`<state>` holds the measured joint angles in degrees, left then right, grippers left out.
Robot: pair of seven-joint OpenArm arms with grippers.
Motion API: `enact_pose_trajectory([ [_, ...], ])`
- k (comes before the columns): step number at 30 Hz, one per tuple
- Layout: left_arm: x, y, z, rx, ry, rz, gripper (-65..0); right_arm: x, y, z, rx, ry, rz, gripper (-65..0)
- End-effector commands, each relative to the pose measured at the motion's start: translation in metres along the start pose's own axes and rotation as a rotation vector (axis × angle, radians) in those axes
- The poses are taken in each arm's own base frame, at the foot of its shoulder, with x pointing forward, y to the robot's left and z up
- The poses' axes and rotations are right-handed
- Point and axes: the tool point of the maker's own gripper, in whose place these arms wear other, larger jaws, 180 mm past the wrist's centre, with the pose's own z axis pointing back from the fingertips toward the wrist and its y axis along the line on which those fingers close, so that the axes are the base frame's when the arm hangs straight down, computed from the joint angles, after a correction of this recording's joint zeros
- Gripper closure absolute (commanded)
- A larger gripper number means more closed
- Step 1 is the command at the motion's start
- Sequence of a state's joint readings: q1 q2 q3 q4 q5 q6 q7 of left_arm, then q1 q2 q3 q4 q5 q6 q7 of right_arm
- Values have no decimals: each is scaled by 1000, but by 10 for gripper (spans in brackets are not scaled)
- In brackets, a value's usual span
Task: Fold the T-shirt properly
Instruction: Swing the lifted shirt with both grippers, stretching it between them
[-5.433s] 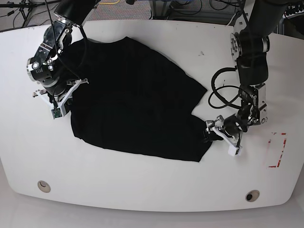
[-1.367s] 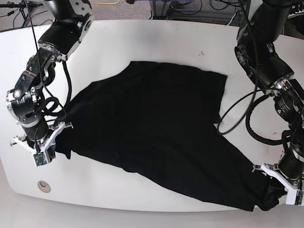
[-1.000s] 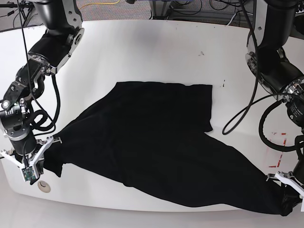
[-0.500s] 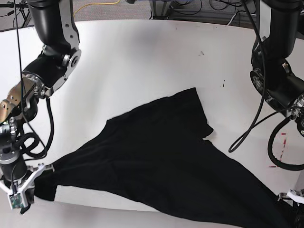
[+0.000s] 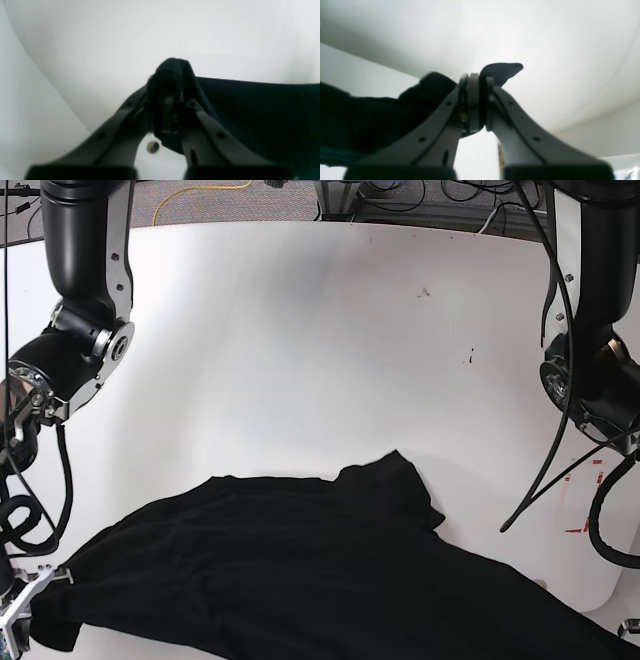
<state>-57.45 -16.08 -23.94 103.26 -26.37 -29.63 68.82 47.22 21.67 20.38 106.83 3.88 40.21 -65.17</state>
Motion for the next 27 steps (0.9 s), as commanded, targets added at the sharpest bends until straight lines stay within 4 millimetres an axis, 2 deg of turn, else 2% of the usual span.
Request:
enact_pose_trajectory([
  [1, 34, 10, 4, 21, -90, -15, -6, 23, -19, 3, -36, -57, 20, -5],
  [3, 54, 21, -4, 26, -119, 20, -6, 39, -20, -6, -15, -69, 76, -8],
  [13, 80, 31, -4, 29, -170, 37, -7, 50, -26, -7, -19, -76, 91, -10],
  [15, 96, 32, 1, 24, -212, 33, -7, 54, -23, -9, -5, -82, 95, -10],
  [19, 94, 29, 1, 18, -215, 30, -8, 49, -19, -8, 2, -77, 97, -11],
  [23, 83, 26, -1, 12, -194, 33, -8, 38, -12, -7, 17, -57, 105, -11],
  [25, 74, 24, -3, 10, -176, 33, -8, 30, -7, -7, 29, -43, 113, -11],
  [27, 52, 24, -8, 12, -122, 35, -7, 10, 0, -7, 39, 7, 126, -10],
])
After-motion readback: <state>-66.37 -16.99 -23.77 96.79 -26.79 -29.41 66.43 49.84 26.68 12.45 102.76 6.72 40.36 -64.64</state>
